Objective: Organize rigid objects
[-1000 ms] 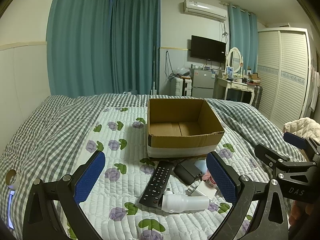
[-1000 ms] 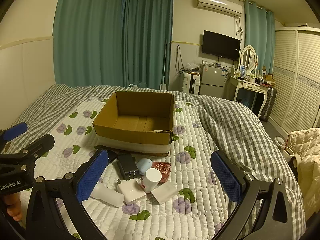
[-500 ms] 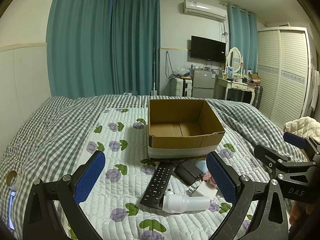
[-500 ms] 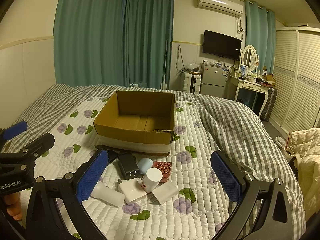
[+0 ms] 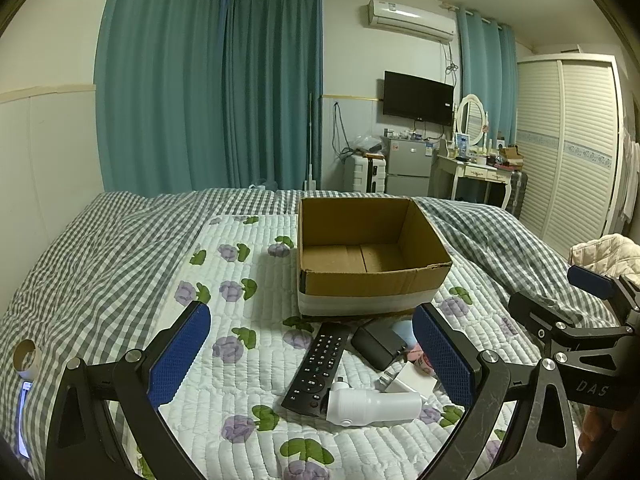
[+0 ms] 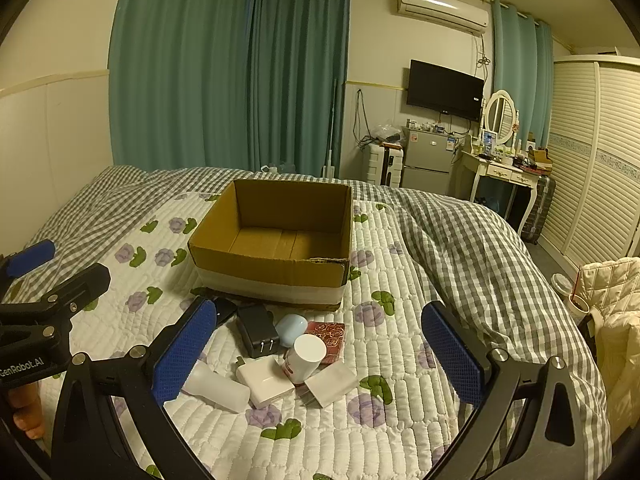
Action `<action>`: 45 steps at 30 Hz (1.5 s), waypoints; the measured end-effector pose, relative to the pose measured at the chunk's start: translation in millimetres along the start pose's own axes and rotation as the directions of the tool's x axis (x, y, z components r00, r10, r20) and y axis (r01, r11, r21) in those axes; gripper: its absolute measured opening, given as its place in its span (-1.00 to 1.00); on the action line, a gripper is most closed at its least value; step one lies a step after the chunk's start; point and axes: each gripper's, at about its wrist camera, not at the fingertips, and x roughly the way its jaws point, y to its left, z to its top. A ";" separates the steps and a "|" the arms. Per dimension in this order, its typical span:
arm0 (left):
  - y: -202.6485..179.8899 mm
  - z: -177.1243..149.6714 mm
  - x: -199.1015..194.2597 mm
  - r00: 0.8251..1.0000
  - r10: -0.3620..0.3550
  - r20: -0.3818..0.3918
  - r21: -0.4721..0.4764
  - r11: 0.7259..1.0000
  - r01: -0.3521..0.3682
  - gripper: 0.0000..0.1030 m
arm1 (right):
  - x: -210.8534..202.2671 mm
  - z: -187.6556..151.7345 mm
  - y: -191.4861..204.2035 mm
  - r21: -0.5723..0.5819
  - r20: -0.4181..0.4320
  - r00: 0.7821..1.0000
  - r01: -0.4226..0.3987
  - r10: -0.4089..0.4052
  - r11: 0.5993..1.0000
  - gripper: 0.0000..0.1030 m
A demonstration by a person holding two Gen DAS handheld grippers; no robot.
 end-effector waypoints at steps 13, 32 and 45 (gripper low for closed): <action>0.9 -1.1 -0.2 1.000 0.001 -0.001 -0.003 1.000 -0.001 1.00 | -0.3 0.0 1.3 0.001 -0.001 1.000 -0.001 0.001 1.000 1.00; 11.8 7.7 5.5 0.999 0.028 -0.016 0.015 1.000 -0.028 1.00 | 0.0 2.3 3.7 -0.015 -0.005 1.000 -0.019 0.019 1.000 1.00; 19.4 -31.1 117.4 0.918 -0.019 -0.396 -0.013 1.000 0.015 0.88 | 83.6 -11.1 14.1 -0.067 -0.240 0.968 -0.097 0.078 0.993 1.00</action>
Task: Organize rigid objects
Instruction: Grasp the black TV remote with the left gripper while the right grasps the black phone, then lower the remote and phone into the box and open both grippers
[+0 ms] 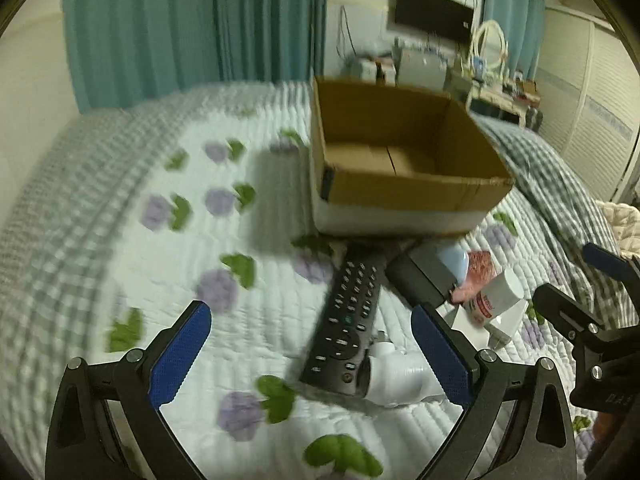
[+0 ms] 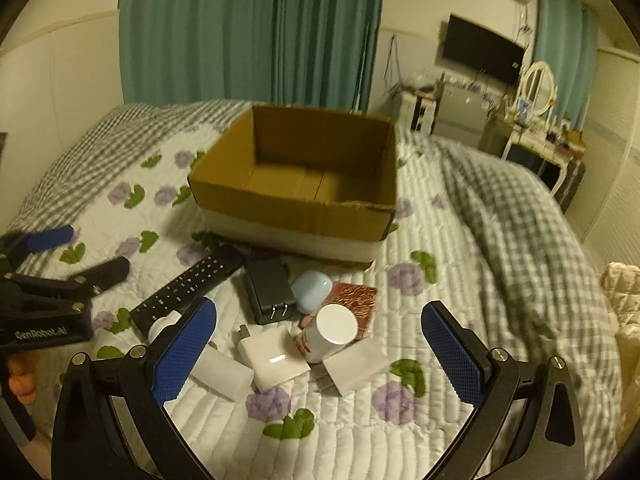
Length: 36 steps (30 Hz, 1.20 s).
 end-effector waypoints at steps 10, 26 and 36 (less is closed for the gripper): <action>-28.3 4.4 79.8 0.979 -0.007 -0.204 0.096 0.995 0.027 0.44 | 54.7 19.7 -20.0 0.064 -0.058 0.997 -0.037 0.041 0.997 0.99; -13.9 9.4 37.2 0.989 -0.023 -0.143 0.055 0.998 0.031 -0.20 | 98.9 25.4 3.4 -0.022 -0.130 0.983 -0.131 0.127 0.991 0.72; 2.4 15.2 33.9 0.993 0.014 -0.119 0.026 1.000 -0.011 -0.20 | 143.3 24.4 38.0 -0.113 -0.258 0.947 -0.226 0.191 0.968 0.11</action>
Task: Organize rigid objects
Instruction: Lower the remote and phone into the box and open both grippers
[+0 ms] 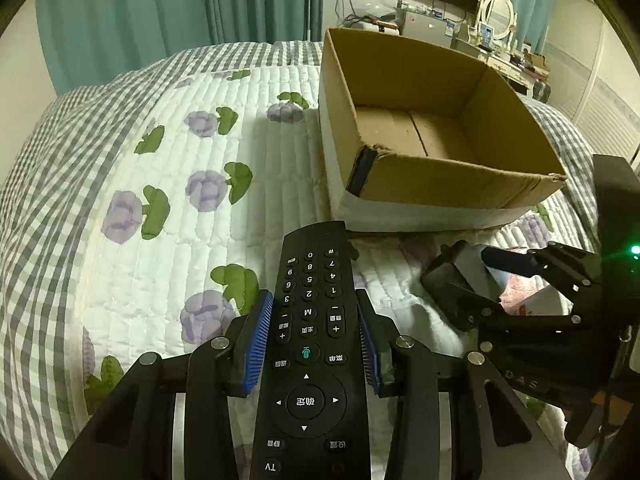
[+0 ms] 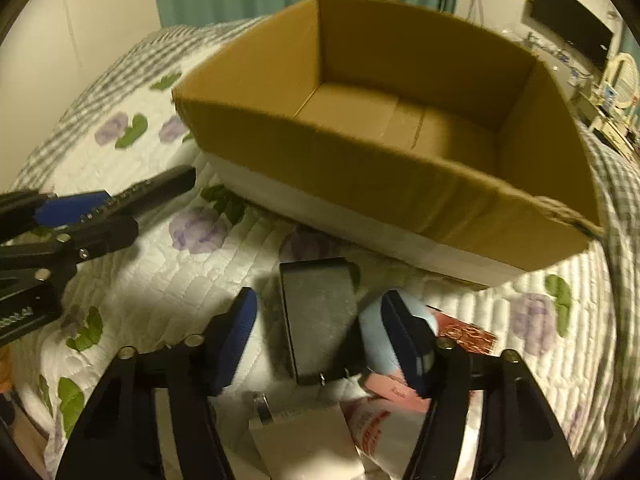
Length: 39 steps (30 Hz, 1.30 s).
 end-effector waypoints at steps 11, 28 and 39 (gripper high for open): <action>7.4 1.9 6.5 1.000 -0.001 0.006 -0.009 1.000 0.001 -0.20 | 17.3 -2.8 -2.2 0.027 -0.017 1.000 -0.008 0.009 1.000 -0.17; -17.1 35.9 -90.2 0.983 -0.029 0.183 0.044 0.999 0.022 -0.20 | -122.8 40.9 2.9 0.053 0.182 0.982 0.046 -0.055 0.998 -0.24; -47.7 119.4 -96.3 0.958 -0.045 0.283 0.096 0.995 0.019 -0.20 | -186.0 98.9 -39.7 0.078 0.290 0.951 0.088 -0.108 0.993 -0.23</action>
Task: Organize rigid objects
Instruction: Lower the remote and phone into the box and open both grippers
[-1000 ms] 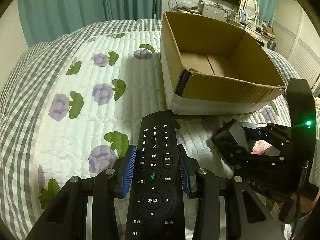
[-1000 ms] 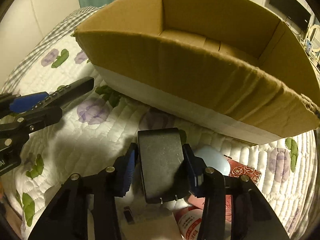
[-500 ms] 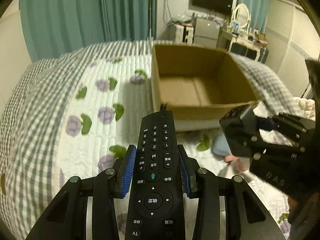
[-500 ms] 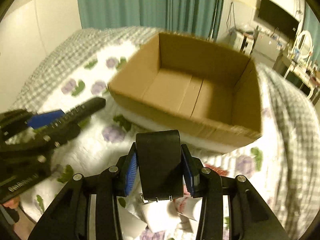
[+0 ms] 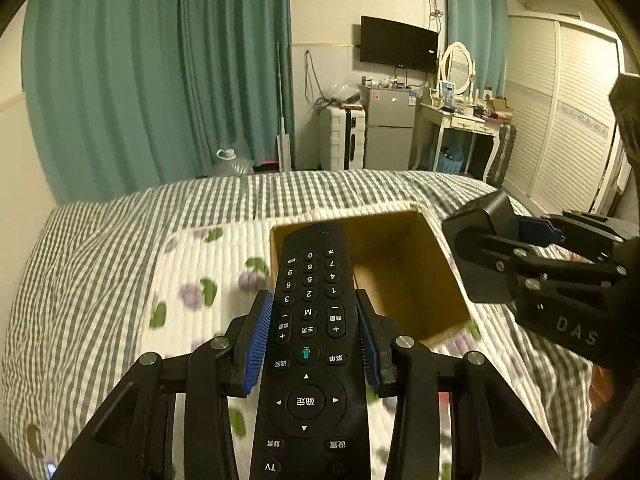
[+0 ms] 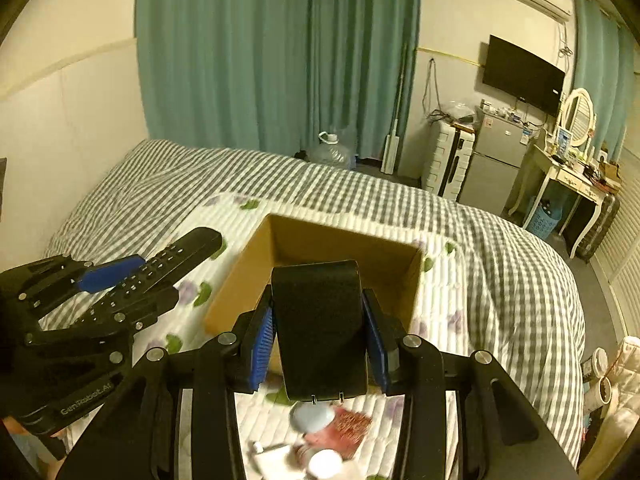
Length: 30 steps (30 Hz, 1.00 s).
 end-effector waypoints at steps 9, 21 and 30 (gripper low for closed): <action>-8.6 5.7 96.3 0.998 0.003 -0.064 -0.013 1.000 -0.004 -0.20 | 61.8 1.2 -41.7 0.024 -0.061 0.997 0.042 -0.040 0.999 -0.24; -13.7 -22.4 142.4 0.994 0.051 -0.099 -0.021 0.998 -0.053 -0.06 | 130.6 -24.6 -56.4 0.037 -0.142 0.990 0.012 -0.007 0.999 -0.24; -1.8 -14.0 114.2 0.995 0.061 -0.082 -0.034 0.997 -0.064 0.00 | 147.7 -29.6 -53.4 0.044 -0.225 0.974 0.028 -0.017 0.999 -0.23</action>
